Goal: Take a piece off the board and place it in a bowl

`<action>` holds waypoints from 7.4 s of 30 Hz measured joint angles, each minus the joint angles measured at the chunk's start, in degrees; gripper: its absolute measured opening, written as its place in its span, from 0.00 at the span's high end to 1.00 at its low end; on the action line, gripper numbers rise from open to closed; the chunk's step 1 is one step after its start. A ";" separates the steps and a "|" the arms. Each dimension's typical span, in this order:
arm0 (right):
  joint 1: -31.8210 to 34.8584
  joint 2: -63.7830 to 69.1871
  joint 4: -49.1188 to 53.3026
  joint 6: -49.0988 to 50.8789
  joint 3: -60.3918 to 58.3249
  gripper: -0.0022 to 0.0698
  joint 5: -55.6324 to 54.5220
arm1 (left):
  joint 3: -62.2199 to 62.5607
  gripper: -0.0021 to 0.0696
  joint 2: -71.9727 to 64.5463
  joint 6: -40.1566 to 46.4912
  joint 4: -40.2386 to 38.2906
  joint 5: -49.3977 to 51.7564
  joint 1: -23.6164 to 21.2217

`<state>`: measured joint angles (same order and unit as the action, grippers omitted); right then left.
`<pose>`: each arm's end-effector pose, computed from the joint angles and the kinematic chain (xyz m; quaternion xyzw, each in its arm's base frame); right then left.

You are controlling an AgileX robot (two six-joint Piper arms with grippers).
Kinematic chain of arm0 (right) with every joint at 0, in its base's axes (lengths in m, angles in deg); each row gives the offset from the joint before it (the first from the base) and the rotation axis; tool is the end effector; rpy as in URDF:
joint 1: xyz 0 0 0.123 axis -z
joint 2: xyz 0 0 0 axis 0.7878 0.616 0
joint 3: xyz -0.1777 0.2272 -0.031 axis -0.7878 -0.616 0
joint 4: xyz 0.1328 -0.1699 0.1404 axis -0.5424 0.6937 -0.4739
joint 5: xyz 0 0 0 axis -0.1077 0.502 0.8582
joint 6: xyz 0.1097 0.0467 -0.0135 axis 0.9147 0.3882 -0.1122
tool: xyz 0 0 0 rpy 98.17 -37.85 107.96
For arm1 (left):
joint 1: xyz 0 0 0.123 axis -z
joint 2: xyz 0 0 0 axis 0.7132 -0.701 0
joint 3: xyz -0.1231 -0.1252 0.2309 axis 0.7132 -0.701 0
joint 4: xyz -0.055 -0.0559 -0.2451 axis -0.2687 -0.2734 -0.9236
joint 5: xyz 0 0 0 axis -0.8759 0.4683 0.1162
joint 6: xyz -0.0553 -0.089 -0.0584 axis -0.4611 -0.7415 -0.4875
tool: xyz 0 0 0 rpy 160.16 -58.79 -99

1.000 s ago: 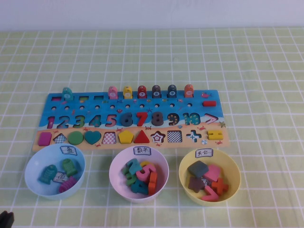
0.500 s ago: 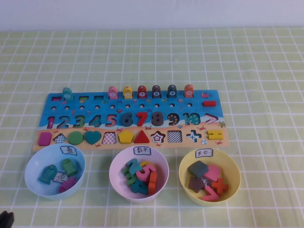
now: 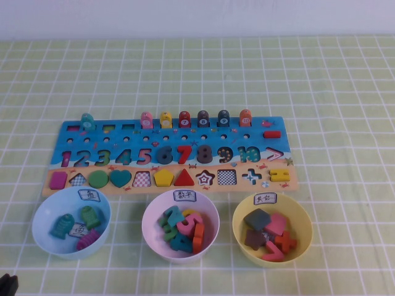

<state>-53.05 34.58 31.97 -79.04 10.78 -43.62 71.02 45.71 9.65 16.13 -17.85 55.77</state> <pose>0.0981 0.0523 0.2600 0.0762 0.8194 0.3100 0.4761 0.0795 -0.0155 0.1636 0.1045 0.7969 -0.0351 0.5939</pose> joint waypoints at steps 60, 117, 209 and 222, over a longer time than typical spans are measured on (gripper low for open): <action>-23.03 112.81 39.38 5.88 109.95 0.32 32.92 | 0.00 0.98 0.00 0.00 14.97 0.66 0.00; -23.03 119.00 41.71 9.38 113.36 0.66 28.23 | 0.00 0.98 0.00 0.00 15.08 0.66 0.00; -50.28 118.48 17.44 -21.70 111.88 0.66 22.24 | 0.00 0.98 0.00 0.09 15.18 0.66 0.00; -50.28 118.88 13.59 -23.50 112.11 0.37 21.68 | 0.00 0.98 0.00 0.09 15.18 0.66 0.00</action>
<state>-103.32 153.46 45.56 -102.53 122.89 -21.94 71.02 45.71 9.75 31.31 -17.19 55.77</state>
